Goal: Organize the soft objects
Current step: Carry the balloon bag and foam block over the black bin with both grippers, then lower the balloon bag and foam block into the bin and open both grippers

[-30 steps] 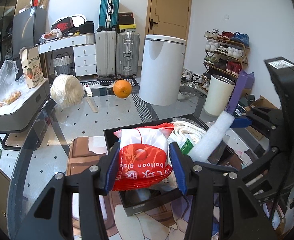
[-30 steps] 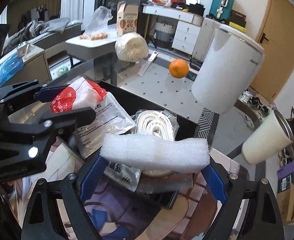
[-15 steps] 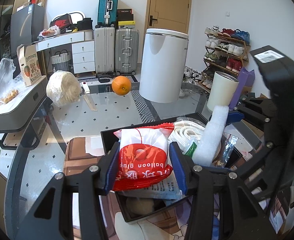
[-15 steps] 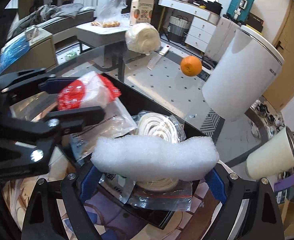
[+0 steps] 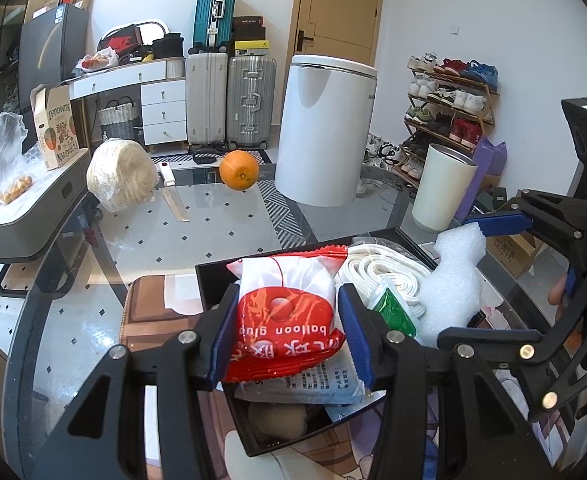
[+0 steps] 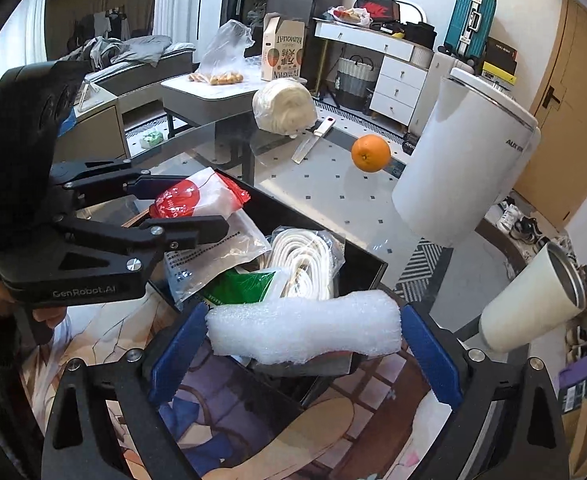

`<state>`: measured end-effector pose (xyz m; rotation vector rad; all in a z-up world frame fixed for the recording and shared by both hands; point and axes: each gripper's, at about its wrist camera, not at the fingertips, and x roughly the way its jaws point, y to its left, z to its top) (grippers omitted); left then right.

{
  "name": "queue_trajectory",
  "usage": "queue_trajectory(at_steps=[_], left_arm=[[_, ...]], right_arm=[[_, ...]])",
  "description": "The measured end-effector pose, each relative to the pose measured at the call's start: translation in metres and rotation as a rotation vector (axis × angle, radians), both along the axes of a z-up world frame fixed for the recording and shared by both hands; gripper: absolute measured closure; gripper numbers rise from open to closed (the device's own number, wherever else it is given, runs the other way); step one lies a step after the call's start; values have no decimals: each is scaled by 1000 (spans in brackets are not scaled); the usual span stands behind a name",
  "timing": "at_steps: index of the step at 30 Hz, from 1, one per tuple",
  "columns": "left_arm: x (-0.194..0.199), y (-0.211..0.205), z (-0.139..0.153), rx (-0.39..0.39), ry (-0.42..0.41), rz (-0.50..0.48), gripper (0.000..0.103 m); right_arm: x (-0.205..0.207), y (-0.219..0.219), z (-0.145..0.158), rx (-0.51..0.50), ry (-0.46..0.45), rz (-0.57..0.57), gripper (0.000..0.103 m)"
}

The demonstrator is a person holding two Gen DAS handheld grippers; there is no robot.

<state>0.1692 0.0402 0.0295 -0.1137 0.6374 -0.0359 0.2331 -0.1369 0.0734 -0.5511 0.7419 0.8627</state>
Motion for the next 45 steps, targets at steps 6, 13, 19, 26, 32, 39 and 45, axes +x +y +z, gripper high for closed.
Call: queue_trajectory(at_steps=[6,13,19,26,32,39,45], left_arm=[[1,1,0,-2,-3,-3,55],[-1,4,2,-10,-8,7,55],[-3,8,2,-24,-16,15,55],[-4,7,2,-20,-14,13,55],[1,3,1,-12,-5,-1,55],[8,1,-4,-2,19,-14,52],[11,-4,-8,13,54,-38,38]], right_arm=[[-2,11,-2,24,1,34,11],[-10,21,6,70,-58,82,12],[-5,25,-3,133,-91,101,12],[6,28,-18,113,-64,100,12],[10,25,-24,85,-41,90,12],[8,19,-21,77,-63,78,6],[7,9,-16,88,-60,74,5]])
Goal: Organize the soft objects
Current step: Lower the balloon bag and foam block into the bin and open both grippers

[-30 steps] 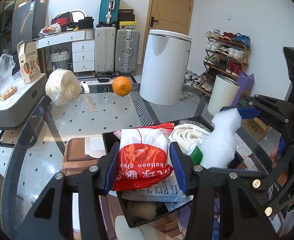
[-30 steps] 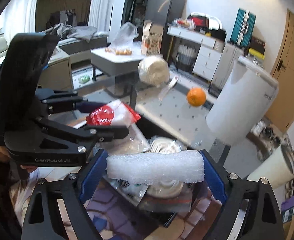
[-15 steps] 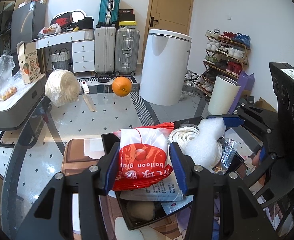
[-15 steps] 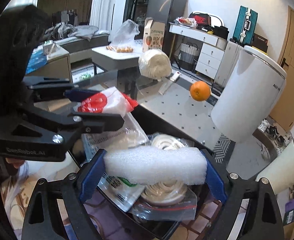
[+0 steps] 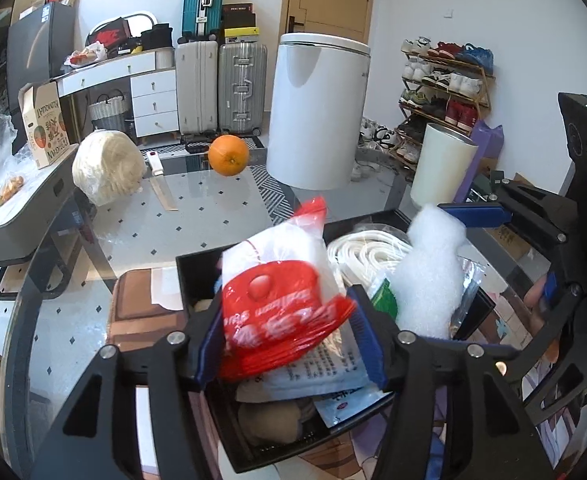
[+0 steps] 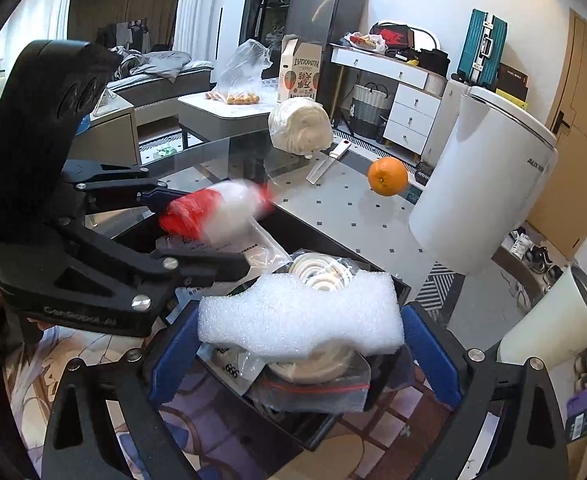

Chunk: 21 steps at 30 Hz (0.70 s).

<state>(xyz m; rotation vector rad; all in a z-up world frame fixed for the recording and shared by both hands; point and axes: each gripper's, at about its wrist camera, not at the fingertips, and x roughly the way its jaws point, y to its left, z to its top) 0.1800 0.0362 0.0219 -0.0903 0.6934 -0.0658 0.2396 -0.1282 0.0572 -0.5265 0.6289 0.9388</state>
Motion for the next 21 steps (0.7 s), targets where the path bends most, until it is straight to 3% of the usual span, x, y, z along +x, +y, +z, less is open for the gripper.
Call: queue_trajectory(at_steps=[1,9,13,21], left_arm=[[-1,-1,1,-1,-2,-4,32],[-14,-1,10,4,-30,10,10],[-23,8,12,-16,-41,59,7],[-48,19,13,-40,-77,107,0]], right_arm=[[-1,-2,0,2,0,-1,5],[-7,-10,8,45,27,26,4],[-7,-3,3,39,51,38,3],[-23,-1,9,46,-2,-5,3]])
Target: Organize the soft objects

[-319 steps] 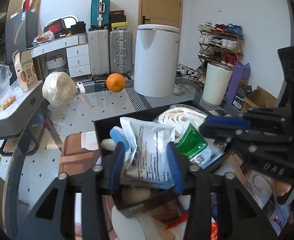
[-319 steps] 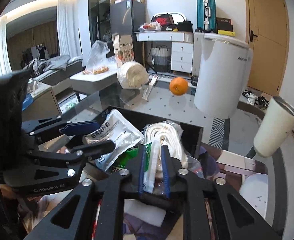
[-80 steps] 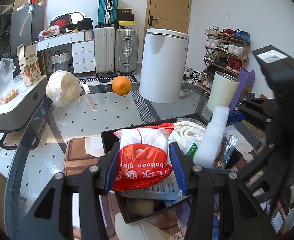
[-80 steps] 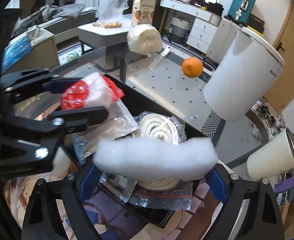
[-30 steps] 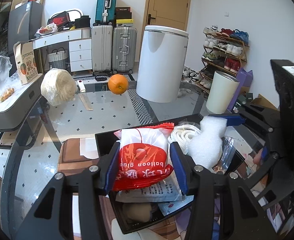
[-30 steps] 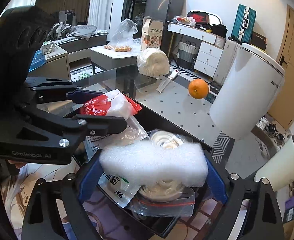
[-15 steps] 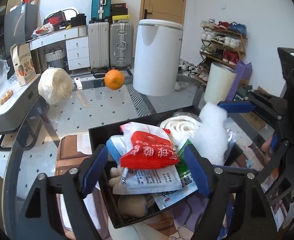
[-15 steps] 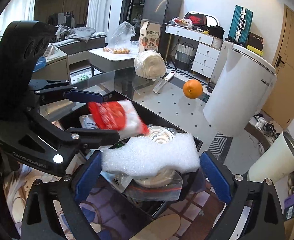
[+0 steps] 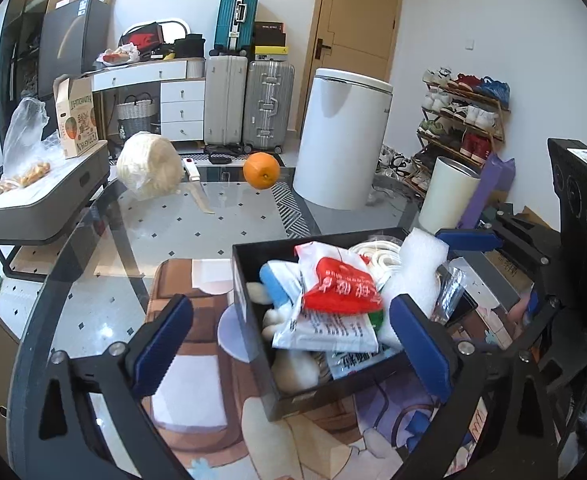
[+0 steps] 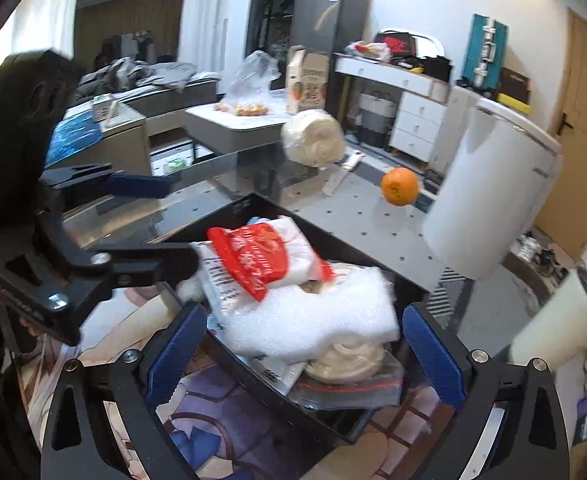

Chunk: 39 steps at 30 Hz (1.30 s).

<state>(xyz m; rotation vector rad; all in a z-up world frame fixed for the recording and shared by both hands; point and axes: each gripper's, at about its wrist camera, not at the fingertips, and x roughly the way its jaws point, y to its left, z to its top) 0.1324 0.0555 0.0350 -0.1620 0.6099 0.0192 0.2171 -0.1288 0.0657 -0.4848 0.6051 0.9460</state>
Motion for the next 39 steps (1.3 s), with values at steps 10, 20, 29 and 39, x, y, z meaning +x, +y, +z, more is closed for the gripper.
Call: queue_trajectory(at_steps=[10,20,29,39], left_arm=[[-27,-8,-6,25,-51,6,0],[-43,-25,-10,105,-92,19,0],[-47,-26,-14,114,-115,24,0],[-51,-29,-13,124,-134,25,0]], right_arm=[[-25,-39,2,84,-34,-169,1],[-49,-64,-12,180,-20,-286,1],[-59,-66,-17,210,-48,-307,1],[-60,-72,-18,245,-50,-331,1]])
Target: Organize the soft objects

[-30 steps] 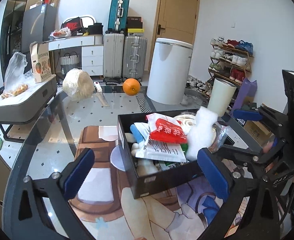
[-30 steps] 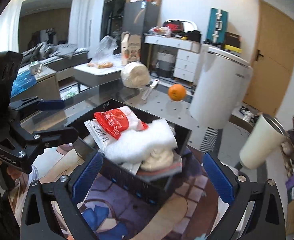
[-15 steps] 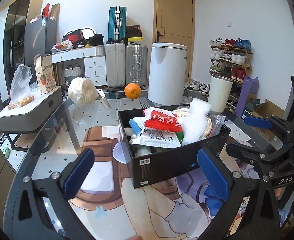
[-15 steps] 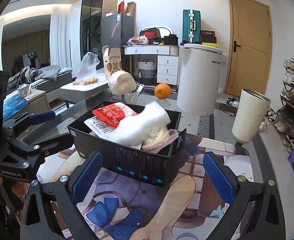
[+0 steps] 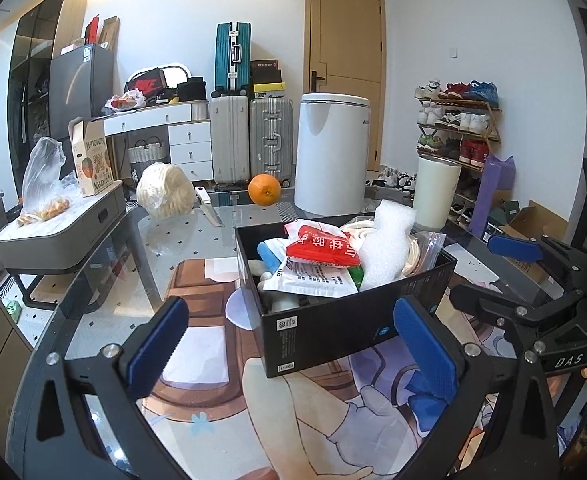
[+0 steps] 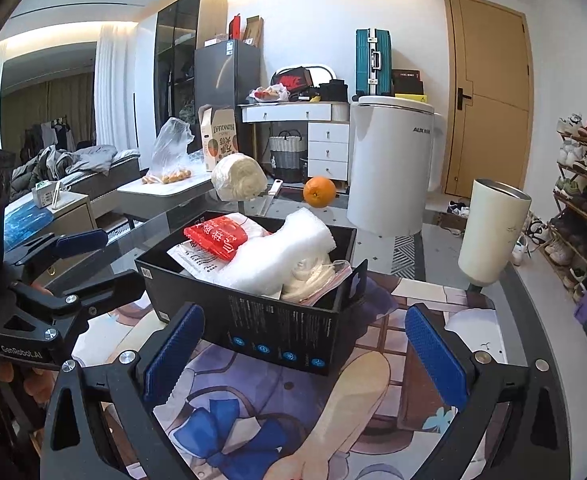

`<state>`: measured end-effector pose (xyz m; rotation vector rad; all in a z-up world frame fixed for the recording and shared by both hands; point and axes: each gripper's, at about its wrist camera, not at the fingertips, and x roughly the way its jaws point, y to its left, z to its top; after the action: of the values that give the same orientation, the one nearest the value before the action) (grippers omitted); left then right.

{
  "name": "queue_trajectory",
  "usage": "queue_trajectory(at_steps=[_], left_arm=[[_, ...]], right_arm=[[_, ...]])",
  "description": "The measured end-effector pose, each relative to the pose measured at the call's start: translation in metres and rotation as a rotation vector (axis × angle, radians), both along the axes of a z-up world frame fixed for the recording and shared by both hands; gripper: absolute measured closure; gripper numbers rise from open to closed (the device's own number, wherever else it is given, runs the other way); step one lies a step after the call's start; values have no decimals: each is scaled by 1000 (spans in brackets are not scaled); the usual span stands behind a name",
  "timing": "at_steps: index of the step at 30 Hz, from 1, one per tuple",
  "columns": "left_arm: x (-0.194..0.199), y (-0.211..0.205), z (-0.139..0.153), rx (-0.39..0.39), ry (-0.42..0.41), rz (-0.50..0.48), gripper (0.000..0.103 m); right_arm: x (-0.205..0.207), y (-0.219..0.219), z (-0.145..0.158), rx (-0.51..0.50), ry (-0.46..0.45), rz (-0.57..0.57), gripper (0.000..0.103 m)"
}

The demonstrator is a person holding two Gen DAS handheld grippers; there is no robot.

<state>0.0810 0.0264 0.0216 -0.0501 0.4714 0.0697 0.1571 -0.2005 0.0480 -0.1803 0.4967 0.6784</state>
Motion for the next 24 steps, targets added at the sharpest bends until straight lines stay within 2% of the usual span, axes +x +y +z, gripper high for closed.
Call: queue_trajectory(at_steps=[5,14,24], left_arm=[[2,1,-1,1,9,17,0],[3,11,-3,-45,16,39,0],[3,3,-2,-7,15,27,0]], right_arm=[[-1,-2,1,-2,-15,-30,1],[1,-3,0,1,-13,-49,1],[-3,-6,1,22,-23,-57,1]])
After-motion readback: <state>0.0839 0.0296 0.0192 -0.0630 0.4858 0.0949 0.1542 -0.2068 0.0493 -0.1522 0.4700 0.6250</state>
